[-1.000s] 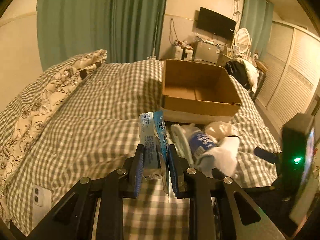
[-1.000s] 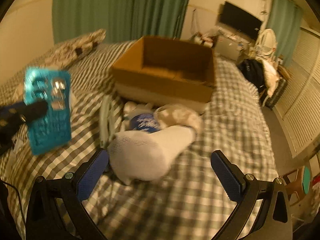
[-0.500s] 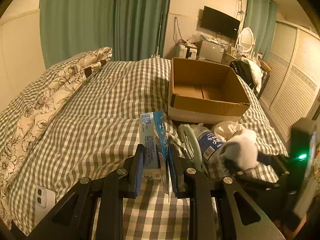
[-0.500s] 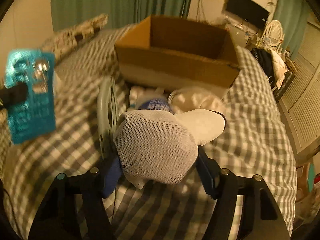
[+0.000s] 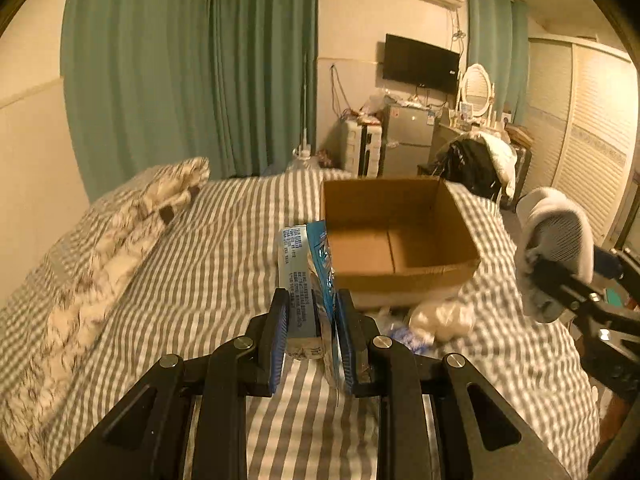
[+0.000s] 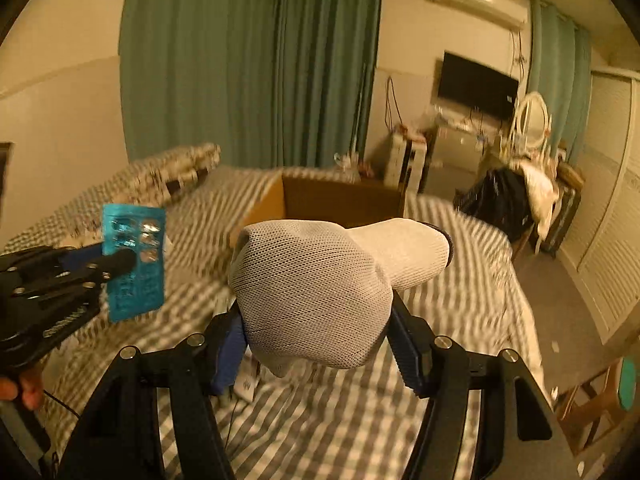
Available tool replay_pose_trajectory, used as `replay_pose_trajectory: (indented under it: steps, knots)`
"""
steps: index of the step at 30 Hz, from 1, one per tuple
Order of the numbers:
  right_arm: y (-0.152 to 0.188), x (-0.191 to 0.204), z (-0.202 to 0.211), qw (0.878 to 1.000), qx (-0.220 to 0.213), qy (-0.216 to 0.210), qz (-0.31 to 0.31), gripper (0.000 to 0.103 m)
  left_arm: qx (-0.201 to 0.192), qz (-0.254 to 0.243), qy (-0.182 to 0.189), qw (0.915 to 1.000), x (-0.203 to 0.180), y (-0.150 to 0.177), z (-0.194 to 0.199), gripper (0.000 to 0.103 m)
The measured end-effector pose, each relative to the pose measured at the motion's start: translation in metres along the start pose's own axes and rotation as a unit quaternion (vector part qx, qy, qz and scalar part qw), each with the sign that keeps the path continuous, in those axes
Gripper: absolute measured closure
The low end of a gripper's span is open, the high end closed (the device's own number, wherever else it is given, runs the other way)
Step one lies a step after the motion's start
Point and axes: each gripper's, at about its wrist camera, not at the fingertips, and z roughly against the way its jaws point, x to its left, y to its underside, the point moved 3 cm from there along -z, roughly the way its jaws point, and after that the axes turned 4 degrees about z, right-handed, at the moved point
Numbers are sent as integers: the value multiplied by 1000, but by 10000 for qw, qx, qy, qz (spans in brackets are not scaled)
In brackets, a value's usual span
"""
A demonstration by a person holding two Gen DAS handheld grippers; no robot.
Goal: Organize objects
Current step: 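Grasp the white sock with the right gripper while the left gripper lifts its items, then carry the items into the cardboard box and open both grippers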
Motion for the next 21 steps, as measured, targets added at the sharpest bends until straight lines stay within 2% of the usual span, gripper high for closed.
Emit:
replay_pose_trajectory:
  steps: [5,9,17,21]
  knots:
    - [-37,-15,3,9994,-312,-68,126,40,-151,-100,50,9998,-14,-35,-17,80]
    - [-60,-27,-14,9990,-408,-82,141,40,-114,-61,165,9998,-22,-56,-43,80]
    - [-89,-51,-90,9995,-263,-190,56,40,107,-109,295,9994,-43,-78,-115,80]
    - [-88,-56,-133,9996,-67,-241,105,41,265,-170,326,9990,-51,-82,-155,80]
